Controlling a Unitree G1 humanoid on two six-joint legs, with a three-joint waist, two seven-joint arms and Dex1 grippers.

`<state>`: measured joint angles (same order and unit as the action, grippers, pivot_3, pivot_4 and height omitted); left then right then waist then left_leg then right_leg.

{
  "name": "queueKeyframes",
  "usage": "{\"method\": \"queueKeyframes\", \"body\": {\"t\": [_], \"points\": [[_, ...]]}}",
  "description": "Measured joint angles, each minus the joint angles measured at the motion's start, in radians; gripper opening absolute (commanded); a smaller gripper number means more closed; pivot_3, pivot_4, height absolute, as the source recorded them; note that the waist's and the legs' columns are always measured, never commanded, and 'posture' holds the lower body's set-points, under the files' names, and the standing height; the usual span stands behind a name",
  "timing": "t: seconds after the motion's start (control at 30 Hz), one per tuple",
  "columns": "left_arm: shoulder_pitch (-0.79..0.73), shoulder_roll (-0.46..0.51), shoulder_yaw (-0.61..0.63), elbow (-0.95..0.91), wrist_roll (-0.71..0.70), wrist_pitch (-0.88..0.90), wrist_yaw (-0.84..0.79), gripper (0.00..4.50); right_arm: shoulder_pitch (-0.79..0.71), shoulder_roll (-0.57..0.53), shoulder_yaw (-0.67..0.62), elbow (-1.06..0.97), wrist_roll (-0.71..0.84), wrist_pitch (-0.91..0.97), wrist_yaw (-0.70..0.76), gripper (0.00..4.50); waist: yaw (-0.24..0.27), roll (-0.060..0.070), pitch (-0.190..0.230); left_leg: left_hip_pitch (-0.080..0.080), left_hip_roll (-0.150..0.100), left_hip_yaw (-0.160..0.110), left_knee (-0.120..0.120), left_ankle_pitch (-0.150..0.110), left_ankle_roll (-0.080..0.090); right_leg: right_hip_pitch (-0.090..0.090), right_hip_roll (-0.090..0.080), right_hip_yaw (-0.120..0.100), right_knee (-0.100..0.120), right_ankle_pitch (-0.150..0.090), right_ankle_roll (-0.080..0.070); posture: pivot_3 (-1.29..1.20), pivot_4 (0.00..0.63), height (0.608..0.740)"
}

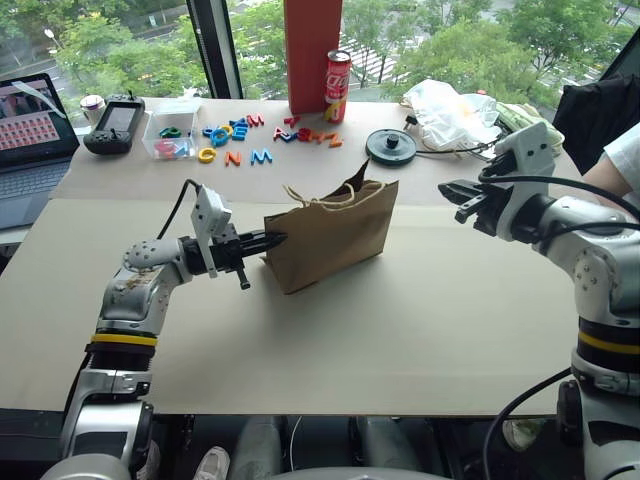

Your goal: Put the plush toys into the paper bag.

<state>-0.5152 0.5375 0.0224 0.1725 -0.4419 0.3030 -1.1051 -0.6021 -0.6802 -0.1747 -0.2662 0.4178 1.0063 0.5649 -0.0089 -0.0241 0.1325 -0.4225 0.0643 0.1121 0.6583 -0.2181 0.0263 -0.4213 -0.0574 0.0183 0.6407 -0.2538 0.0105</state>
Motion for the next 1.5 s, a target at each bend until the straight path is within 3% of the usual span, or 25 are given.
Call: {"method": "queueKeyframes", "body": {"t": [0.27, 0.5, 0.67, 0.8, 0.97, 1.23, 1.33, 1.5], "points": [[-0.039, -0.023, 0.007, -0.028, -0.033, 0.006, -0.015, 0.08, 0.027, -0.019, 0.000, 0.000, 0.000, 0.000, 0.007, 0.00, 0.004, 0.000, 0.000, -0.001, 0.000, 0.000, 0.000, 0.000, 0.000, -0.001, 0.000, 0.000, 0.000, 0.000, 0.000, 0.00, 0.150, 0.739], [-0.080, 0.046, 0.019, -0.172, -0.146, 0.120, -0.097, 0.08, 0.030, -0.083, -0.033, -0.010, 0.022, 0.000, 0.037, 0.00, 0.000, 0.000, 0.000, 0.000, 0.000, 0.000, 0.000, 0.000, 0.000, 0.000, 0.000, 0.000, 0.000, 0.000, 0.000, 0.00, 0.150, 0.739], [-0.039, 0.107, -0.014, -0.202, -0.146, 0.120, -0.213, 0.08, 0.072, -0.158, -0.044, -0.038, 0.041, 0.000, 0.092, 0.00, -0.001, 0.000, 0.000, 0.000, 0.000, 0.000, 0.000, 0.000, 0.000, 0.000, 0.000, 0.000, 0.000, 0.000, 0.000, 0.00, 0.150, 0.739], [-0.019, 0.127, -0.066, -0.158, -0.087, 0.024, -0.309, 0.08, 0.108, -0.197, -0.043, -0.050, 0.073, 0.000, 0.141, 0.00, 0.000, 0.000, 0.000, 0.001, 0.000, 0.000, 0.000, 0.000, 0.000, 0.000, 0.000, 0.001, 0.000, 0.000, 0.000, 0.00, 0.150, 0.739], [0.001, 0.135, -0.120, 0.010, 0.050, -0.227, -0.396, 0.08, 0.190, -0.292, -0.032, -0.105, 0.116, -0.002, 0.260, 0.00, 0.005, 0.000, 0.000, 0.000, 0.000, 0.000, 0.000, 0.000, 0.000, 0.000, 0.000, 0.001, -0.001, 0.000, 0.000, 0.00, 0.150, 0.739], [0.042, 0.133, -0.120, 0.072, 0.085, -0.322, -0.411, 0.08, 0.262, -0.364, 0.000, -0.187, 0.158, -0.040, 0.393, 0.00, 0.008, 0.000, 0.000, 0.001, 0.001, -0.002, 0.000, 0.000, 0.001, 0.000, 0.000, 0.001, 0.000, 0.000, 0.000, 0.00, 0.150, 0.739], [0.043, 0.132, -0.120, 0.073, 0.086, -0.318, -0.405, 0.82, 0.262, -0.364, 0.011, -0.193, 0.160, -0.049, 0.401, 0.00, 0.008, 0.000, 0.000, 0.001, 0.001, -0.002, 0.001, 0.000, 0.001, 0.000, 0.000, 0.001, 0.000, 0.000, 0.000, 0.00, 0.150, 0.739], [0.058, 0.151, -0.120, 0.029, 0.083, -0.237, -0.391, 2.53, 0.262, -0.372, 0.023, -0.191, 0.155, -0.080, 0.421, 0.00, 0.008, 0.000, 0.000, 0.001, 0.001, -0.002, 0.001, 0.000, 0.001, 0.000, 0.000, 0.001, 0.000, 0.000, 0.000, 0.00, 0.150, 0.739]]}}
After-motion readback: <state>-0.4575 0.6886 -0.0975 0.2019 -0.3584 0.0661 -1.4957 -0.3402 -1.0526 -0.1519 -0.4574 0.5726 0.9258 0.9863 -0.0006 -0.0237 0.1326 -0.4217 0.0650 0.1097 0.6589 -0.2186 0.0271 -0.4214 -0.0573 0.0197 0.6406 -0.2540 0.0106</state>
